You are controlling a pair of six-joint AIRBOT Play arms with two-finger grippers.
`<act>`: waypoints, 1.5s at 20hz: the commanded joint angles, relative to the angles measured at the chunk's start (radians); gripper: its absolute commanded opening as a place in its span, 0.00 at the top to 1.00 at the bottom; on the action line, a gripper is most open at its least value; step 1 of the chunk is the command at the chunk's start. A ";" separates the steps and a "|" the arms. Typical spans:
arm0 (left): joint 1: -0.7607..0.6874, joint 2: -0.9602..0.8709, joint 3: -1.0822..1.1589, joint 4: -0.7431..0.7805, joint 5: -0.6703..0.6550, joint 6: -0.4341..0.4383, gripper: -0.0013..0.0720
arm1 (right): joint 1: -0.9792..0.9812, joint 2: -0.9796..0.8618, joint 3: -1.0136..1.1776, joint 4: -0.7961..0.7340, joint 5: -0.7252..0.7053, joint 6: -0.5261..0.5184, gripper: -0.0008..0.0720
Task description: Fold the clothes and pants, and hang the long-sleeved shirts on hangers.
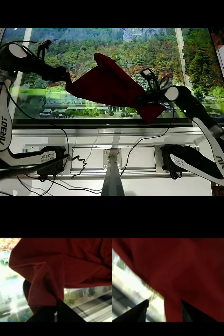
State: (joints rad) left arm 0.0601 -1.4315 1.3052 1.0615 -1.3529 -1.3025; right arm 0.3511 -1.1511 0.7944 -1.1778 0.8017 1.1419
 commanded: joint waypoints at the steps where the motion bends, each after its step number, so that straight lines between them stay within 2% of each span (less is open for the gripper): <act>1: 0.000 0.000 0.001 0.000 0.001 -0.007 0.96 | 0.056 -0.149 0.169 -0.061 -0.087 0.055 0.36; 3: 0.000 0.000 0.001 0.001 0.001 -0.007 0.96 | 0.054 -0.224 0.262 -0.061 -0.034 0.039 0.36; 5: 0.000 0.000 0.001 0.001 0.001 -0.007 0.96 | 0.055 -0.279 0.310 -0.063 0.066 -0.041 0.36; 8: 0.000 0.000 0.001 0.001 0.001 -0.006 0.96 | 0.055 -0.321 0.310 -0.093 0.219 -0.047 0.34; 9: 0.000 0.000 0.001 0.001 0.001 -0.006 0.96 | 0.058 -0.329 0.308 -0.091 0.254 -0.048 0.18; 10: 0.000 0.000 0.001 0.000 0.002 -0.007 0.96 | 0.068 -0.336 0.307 -0.098 0.264 -0.057 0.06; 14: 0.000 0.000 0.001 0.000 0.002 -0.007 0.96 | 0.146 -0.358 0.308 -0.127 0.156 -0.056 0.06; 17: 0.000 0.000 0.001 0.000 0.001 -0.007 0.96 | 0.211 -0.395 0.308 -0.324 0.032 0.089 0.06; 20: 0.000 0.000 0.001 0.000 0.001 -0.007 0.96 | 0.223 -0.422 0.309 -0.362 0.014 0.132 0.09; 21: 0.000 0.000 0.001 0.000 0.001 -0.007 0.96 | 0.223 -0.429 0.309 -0.363 0.021 0.133 0.12; 22: 0.000 0.000 0.001 0.000 0.001 -0.007 0.96 | 0.223 -0.432 0.309 -0.367 0.021 0.133 0.25; 23: 0.000 0.000 0.001 0.000 0.002 -0.007 0.96 | 0.223 -0.432 0.309 -0.374 0.019 0.133 0.47; 24: 0.000 0.000 0.001 0.000 0.001 -0.007 0.96 | 0.222 -0.430 0.309 -0.377 0.021 0.133 0.78; 25: 0.000 0.000 0.001 0.000 0.001 -0.007 0.96 | 0.222 -0.426 0.309 -0.380 0.022 0.132 0.97; 30: 0.000 0.000 0.001 0.000 0.002 -0.007 0.96 | 0.222 -0.416 0.396 -0.410 0.132 0.132 0.97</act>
State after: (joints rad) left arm 0.0601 -1.4315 1.3052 1.0611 -1.3518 -1.3098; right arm 0.5716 -1.5738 1.1473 -1.5669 0.8757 1.2694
